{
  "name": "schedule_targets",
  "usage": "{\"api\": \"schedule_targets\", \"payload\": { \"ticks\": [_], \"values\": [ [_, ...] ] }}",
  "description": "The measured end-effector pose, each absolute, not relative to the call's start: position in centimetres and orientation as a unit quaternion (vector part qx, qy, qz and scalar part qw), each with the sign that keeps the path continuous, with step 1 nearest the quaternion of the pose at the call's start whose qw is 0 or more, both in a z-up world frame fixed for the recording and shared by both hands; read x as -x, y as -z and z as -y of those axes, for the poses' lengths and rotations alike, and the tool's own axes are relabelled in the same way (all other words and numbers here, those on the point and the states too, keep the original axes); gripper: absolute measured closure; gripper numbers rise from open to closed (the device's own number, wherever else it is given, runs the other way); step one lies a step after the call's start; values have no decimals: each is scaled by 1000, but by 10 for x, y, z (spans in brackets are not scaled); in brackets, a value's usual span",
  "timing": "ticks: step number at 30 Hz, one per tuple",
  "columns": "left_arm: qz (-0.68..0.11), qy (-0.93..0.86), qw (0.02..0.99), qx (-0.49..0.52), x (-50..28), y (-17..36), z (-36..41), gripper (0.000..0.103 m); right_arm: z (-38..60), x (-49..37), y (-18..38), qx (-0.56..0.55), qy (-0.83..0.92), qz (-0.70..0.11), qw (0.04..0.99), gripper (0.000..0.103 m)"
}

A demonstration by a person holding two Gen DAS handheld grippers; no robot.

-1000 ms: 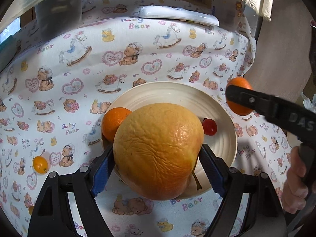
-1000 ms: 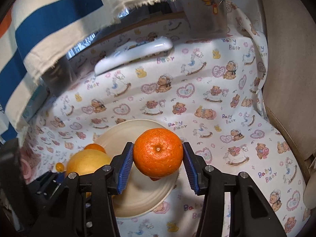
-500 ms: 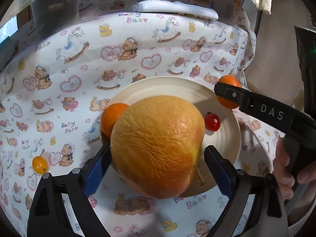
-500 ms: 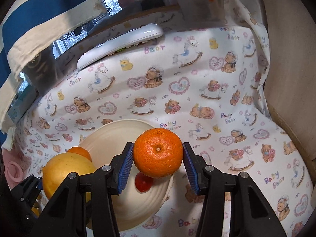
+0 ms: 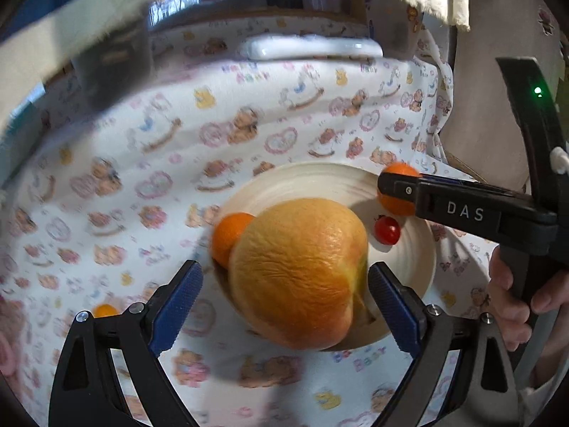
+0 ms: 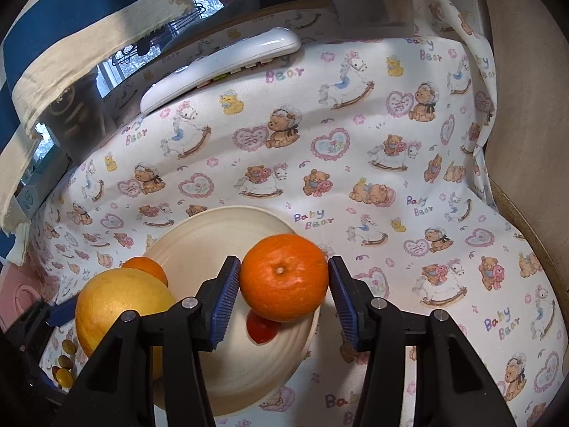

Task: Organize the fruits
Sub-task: 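Lower the apple onto the plate and open the left gripper while the right gripper releases the orange, then move the left gripper to the small yellow fruit and grasp it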

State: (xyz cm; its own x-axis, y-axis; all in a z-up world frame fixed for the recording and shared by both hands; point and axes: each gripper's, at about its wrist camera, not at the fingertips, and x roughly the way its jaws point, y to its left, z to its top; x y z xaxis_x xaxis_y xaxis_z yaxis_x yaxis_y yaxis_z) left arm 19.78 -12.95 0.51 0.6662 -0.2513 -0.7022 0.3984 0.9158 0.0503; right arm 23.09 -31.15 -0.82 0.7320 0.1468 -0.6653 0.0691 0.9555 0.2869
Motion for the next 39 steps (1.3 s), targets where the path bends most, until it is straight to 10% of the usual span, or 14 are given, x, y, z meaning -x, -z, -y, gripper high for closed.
{"api": "schedule_targets", "payload": {
  "ticks": [39],
  "values": [
    [-153,81,985,-6,-89,-90,-27,1,254,-131,-81,-52,-23,-147,987,1]
  ]
}}
